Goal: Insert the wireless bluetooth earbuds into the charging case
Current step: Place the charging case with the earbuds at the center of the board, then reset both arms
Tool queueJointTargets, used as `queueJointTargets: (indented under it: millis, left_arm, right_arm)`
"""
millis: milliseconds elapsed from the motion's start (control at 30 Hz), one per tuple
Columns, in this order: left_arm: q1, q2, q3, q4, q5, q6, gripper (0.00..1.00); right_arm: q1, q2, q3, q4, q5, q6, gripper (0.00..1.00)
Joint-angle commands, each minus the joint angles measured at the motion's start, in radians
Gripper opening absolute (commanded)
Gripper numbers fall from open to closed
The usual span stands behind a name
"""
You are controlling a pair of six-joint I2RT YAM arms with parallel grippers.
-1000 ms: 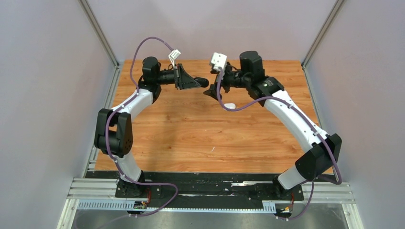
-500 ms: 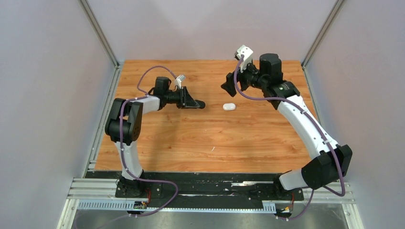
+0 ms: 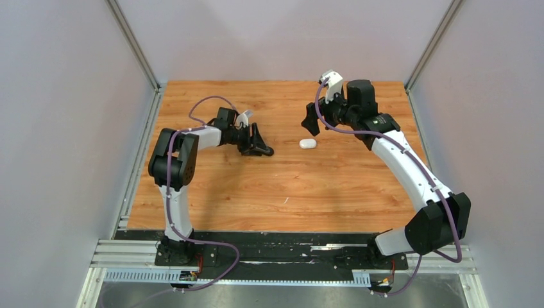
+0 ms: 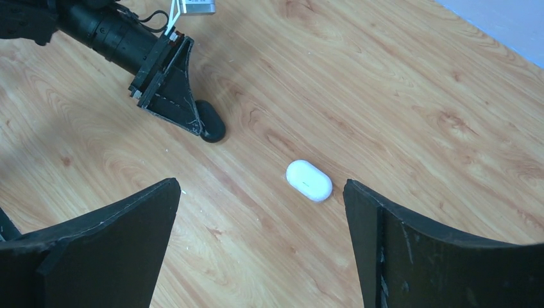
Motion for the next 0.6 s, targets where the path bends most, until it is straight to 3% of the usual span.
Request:
queueJointTargets:
  millis: [0,33,100,233,333,467,567]
  left_arm:
    - [-0.009,-0.045,0.069,-0.271,-0.208,0.155,0.72]
    - [-0.009,-0.062,0.075,-0.305,-0.269,0.181,0.93]
    - [-0.002,-0.118,0.086,-0.401,-0.362,0.248,0.99]
    - [0.035,-0.237,0.120,-0.579,-0.482,0.379,1.00]
    - [0.064,-0.353,0.158,-0.647,-0.559,0.471,1.00]
    - [0.098,-0.537,0.187,-0.521,-0.592,0.514,1.00]
    - [0.104,-0.661,0.188,-0.351,-0.572,0.544,1.00]
  right_arm:
    - [-0.003,-0.016,0.041,0.011,0.036,0.008,1.00]
    - [-0.004,-0.010,0.052,0.000,0.036,0.000,1.00]
    - [-0.007,0.005,0.091,-0.028,0.042,-0.007,1.00]
    - [-0.012,0.028,0.164,-0.038,0.122,0.083,1.00]
    - [-0.013,0.078,0.250,-0.038,0.339,0.239,1.00]
    - [-0.013,0.092,0.282,0.022,0.550,0.269,1.00]
    - [-0.014,0.080,0.269,0.066,0.563,0.240,1.00]
